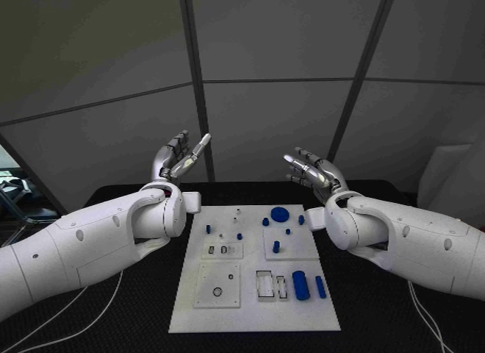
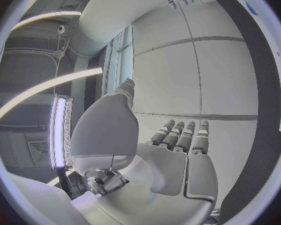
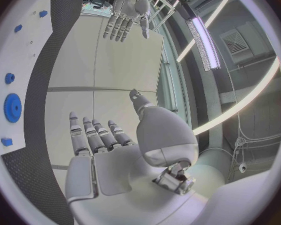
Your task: Assemble the parts on the task board
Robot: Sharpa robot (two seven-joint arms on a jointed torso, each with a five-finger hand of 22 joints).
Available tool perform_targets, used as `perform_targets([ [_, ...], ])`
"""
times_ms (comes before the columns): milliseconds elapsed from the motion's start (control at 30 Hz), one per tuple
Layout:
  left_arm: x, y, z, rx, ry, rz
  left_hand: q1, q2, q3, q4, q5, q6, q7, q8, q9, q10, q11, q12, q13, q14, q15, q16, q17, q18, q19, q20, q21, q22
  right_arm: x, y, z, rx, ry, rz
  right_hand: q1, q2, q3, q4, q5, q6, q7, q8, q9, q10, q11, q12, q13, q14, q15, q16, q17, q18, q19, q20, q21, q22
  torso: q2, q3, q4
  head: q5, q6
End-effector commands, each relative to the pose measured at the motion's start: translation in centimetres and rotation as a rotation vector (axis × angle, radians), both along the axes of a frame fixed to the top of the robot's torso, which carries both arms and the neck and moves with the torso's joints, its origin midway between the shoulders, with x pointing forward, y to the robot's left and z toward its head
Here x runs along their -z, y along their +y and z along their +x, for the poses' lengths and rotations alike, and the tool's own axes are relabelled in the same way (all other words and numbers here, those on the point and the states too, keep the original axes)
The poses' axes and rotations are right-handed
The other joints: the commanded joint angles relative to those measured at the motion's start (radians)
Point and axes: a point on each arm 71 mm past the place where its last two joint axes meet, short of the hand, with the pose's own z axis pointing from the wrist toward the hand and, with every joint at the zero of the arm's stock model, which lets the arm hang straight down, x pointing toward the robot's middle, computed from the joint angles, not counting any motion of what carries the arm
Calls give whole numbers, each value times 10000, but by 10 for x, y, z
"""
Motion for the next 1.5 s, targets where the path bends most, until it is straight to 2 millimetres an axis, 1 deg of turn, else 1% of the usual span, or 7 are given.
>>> perform_targets([
  [33, -4, -3, 0, 423, -483, -86, 572, -5, 112, 125, 71, 256, 1176, 61, 36, 145, 218, 67, 37, 396, 222, 130, 63, -281, 357, 213, 189, 104, -1, 10, 2, -1669, 140, -486, 1795, -31, 293, -953, -67, 3069, 1396, 636, 338, 4301, -72, 790, 320, 4201, -177, 738, 264, 620, 2552, 62, 840, 343, 0, -2, -3, 1, 0],
  [200, -4, -3, 0, 423, -483, -86, 867, 358, 429, 87, -42, 1304, 1468, 286, 167, 1716, 550, 393, 221, 2961, 420, 789, 370, -500, 3002, 193, 1326, 716, -2, 11, 4, -1839, 151, -563, 2294, -154, 355, -1218, -173, 5660, 1070, 1073, 499, 6240, -468, 1091, 316, 5860, -586, 981, 283, 976, 3431, 32, 1202, 389, 0, -2, -3, 1, 0],
  [233, 2, 9, -7, 545, -353, -256, 954, 576, 570, 50, -86, 1780, 1497, 401, 227, 2811, 614, 677, 354, 4007, 382, 1094, 493, -450, 4121, 188, 1839, 973, -11, -6, 5, -1637, -2593, -4263, 2335, -188, 379, -1252, -198, 6059, 1027, 1111, 503, 6479, -535, 1094, 308, 6087, -650, 1000, 283, 992, 3574, -2, 1261, 392, 21, -25, 4, -78, -73],
  [333, 3, 13, -10, 651, -339, -256, 1196, 991, 783, -124, -176, 3436, 1459, 793, 409, 5710, 430, 1481, 617, 6202, 40, 1767, 708, -131, 5644, 151, 2688, 1314, -13, -8, 5, -1676, -3145, -5120, 2380, -266, 518, -1318, -264, 6702, 897, 1044, 421, 7147, -732, 958, 266, 6748, -849, 984, 274, 1000, 4090, -181, 1473, 403, 54, 12, 4, -39, -86],
  [733, -2, 16, -24, 1509, -410, 105, 1947, 1267, 773, -1537, -201, 7051, 837, 1534, 520, 8470, -459, 2104, 610, 10179, -1101, 2732, 1926, 53, 9220, -894, 4908, 2266, -24, -13, 6, -2367, -4236, -8123, 2343, -540, 1343, -1600, -52, 7812, 605, 880, 379, 8665, -1129, 516, 289, 8427, -1385, 1029, 483, 1006, 5275, -745, 2058, 510, 589, 43, 84, -31, 160],
  [1100, -11, 14, -42, 2338, -562, 43, 2045, 1359, 1048, -1877, -205, 7759, 588, 1451, 407, 9443, -720, 1736, 546, 10830, -1402, 2856, 2886, 26, 9491, -1208, 5708, 2815, -35, 3, 8, -3432, -4557, -11181, 2305, -956, 1294, -1542, -13, 8279, 279, 709, 387, 9448, -1601, 297, 326, 11602, -2313, 2581, 1613, 967, 7857, -1849, 4605, 1807, 1158, 12, 112, -128, 268],
  [1500, -17, 10, -54, 3049, -698, -233, 1943, 1343, 1156, -1945, -209, 7775, 632, 1260, 387, 9500, -675, 1387, 487, 10728, -1360, 2608, 3166, 8, 9322, -1190, 5842, 2952, -35, 24, 9, -3569, -4961, -13552, 2003, -1455, 1990, -1218, -289, 8097, 157, 316, 361, 8874, -1587, 194, 325, 11713, -2402, 6995, 5023, 596, 8592, -1975, 8531, 5593, 1652, -56, 200, -218, 369],
])
